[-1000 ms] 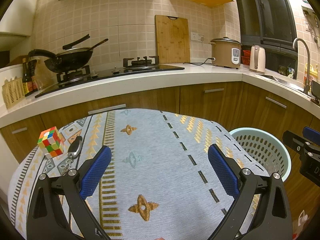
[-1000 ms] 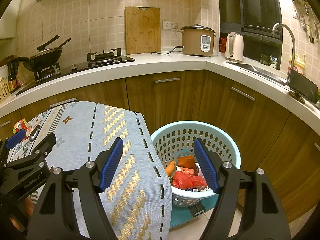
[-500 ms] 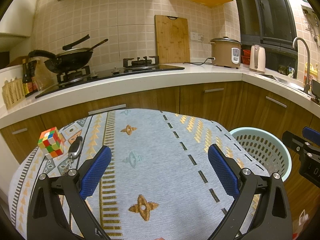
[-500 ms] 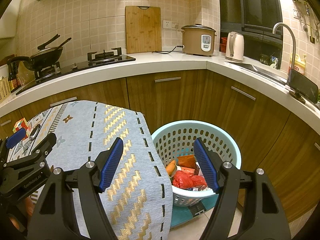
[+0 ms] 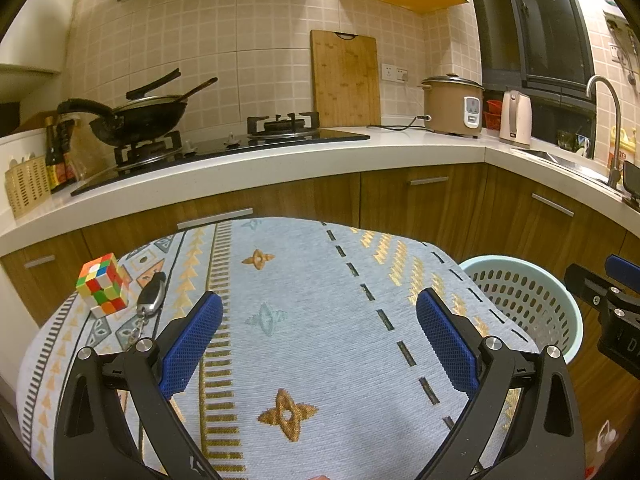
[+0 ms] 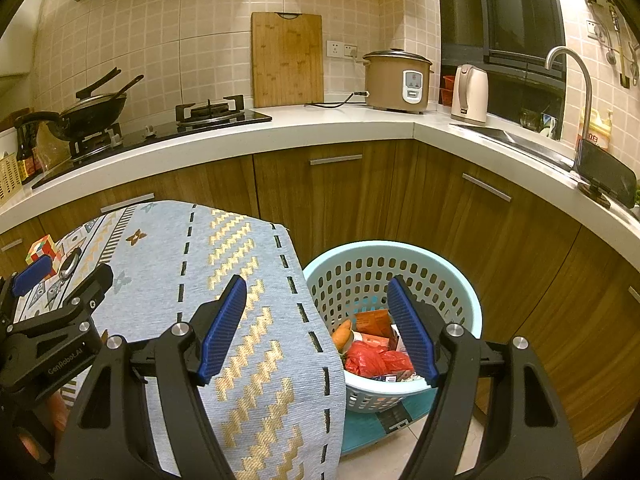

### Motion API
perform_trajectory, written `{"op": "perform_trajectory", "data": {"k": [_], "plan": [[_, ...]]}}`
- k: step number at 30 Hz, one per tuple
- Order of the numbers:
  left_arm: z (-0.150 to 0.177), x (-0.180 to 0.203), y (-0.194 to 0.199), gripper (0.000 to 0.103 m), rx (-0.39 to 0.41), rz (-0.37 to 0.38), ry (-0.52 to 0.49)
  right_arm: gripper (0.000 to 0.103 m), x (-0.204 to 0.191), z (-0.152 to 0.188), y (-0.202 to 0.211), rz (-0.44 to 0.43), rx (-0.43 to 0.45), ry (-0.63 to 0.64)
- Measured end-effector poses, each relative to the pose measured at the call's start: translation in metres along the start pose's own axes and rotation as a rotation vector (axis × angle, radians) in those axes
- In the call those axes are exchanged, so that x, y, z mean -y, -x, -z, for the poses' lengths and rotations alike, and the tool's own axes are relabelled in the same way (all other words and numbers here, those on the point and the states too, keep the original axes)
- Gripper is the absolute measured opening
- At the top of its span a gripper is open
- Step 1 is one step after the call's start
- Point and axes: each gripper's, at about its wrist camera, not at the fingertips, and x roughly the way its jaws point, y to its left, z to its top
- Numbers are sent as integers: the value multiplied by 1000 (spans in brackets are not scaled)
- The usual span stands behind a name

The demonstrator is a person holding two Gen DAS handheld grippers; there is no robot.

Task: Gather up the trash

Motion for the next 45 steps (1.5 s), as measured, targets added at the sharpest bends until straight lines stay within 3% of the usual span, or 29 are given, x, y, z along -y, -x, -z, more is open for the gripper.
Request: {"op": "perform_trajectory", "data": {"k": [26,30,35,41,45], "plan": [[-4,-5,9,95,34,-34,31,69,-6,-3,10,-1,18,1],[-12,-7,28,95,100,-129,35,69,-7,-8,19,-3,33,2],[-26,-7,54,95,106,-146,13,69,-7,-14,32,-9,54,-15],[-24,-16,67,96,37,-91,33,69,-9,-14,46,-21,71,-20],[-20,-20,82,96,55,-123,27,69,-12,-14,57,-32,88,-15]]}}
